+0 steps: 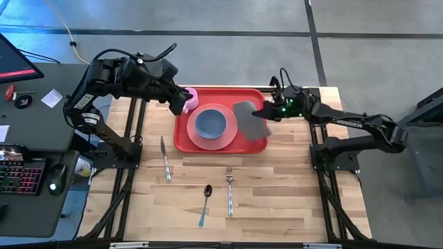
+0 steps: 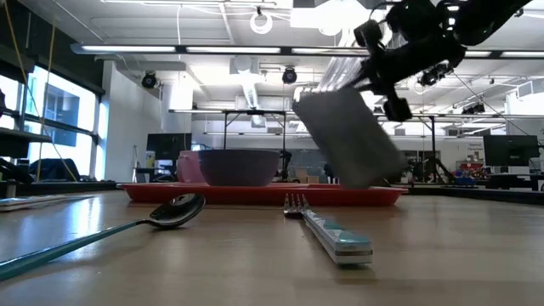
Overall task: Set up tray
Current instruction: Put the gray napkin on the red serving tray
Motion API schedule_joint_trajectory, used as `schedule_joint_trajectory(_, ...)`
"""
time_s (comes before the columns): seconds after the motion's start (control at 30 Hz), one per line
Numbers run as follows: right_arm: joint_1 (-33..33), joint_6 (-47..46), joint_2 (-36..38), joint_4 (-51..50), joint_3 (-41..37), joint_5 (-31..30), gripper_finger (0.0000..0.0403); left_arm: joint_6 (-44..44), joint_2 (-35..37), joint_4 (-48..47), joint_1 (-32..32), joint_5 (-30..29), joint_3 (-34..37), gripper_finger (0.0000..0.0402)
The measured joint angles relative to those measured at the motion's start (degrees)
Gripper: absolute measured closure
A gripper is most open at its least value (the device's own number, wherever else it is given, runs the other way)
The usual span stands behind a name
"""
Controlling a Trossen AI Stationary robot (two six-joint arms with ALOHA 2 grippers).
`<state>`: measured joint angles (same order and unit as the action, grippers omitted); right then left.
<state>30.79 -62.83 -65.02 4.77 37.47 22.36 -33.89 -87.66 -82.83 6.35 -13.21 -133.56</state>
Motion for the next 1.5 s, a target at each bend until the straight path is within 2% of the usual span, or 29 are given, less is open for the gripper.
schedule_joint_trajectory(0.1, -1.8, -4.0, -1.0, 5.5, 0.0, -0.7, 0.0402, -0.3, 0.0, -0.1, 0.0, 0.0, 0.0, 0.025)
schedule_joint_trajectory(0.2, -2.5, -4.2, -1.4, 3.4, 0.0, -2.4, 0.0402, -0.4, 0.0, -0.1, 0.0, 0.0, 0.0, 0.025)
schedule_joint_trajectory(0.4, -1.3, 3.2, -5.3, -6.6, 0.0, -2.9, 0.0402, 0.7, 0.0, -0.2, 0.0, 0.0, 0.0, 0.025)
schedule_joint_trajectory(0.7, 3.2, 9.9, -13.9, -3.7, 0.0, -2.9, 0.0402, 0.7, 0.0, -0.1, 0.0, -0.6, 0.0, 0.025)
schedule_joint_trajectory(1.0, 9.7, 20.1, -16.1, -2.9, 0.0, -4.3, 0.04, 0.4, 0.0, -0.1, 0.0, -0.5, 0.0, 0.025)
schedule_joint_trajectory(1.13, 10.8, 24.1, -16.1, -2.8, 0.0, -7.8, 0.0394, 0.4, 0.0, 0.0, 0.0, -0.5, 0.0, 0.025)
schedule_joint_trajectory(1.27, 11.0, 23.7, -16.1, -3.6, 0.0, -13.0, 0.0382, 0.4, 0.0, 0.0, 0.0, -0.5, 0.0, 0.025)
schedule_joint_trajectory(1.33, 11.0, 22.4, -16.1, -4.2, 0.0, -13.8, 0.0375, 0.4, -0.3, 0.0, 0.0, -0.5, 0.0, 0.025)
schedule_joint_trajectory(1.5, 10.7, 22.5, -17.4, -4.0, 0.0, -9.5, 0.035, 0.5, -1.0, 0.1, 0.0, -0.5, 0.0, 0.025)
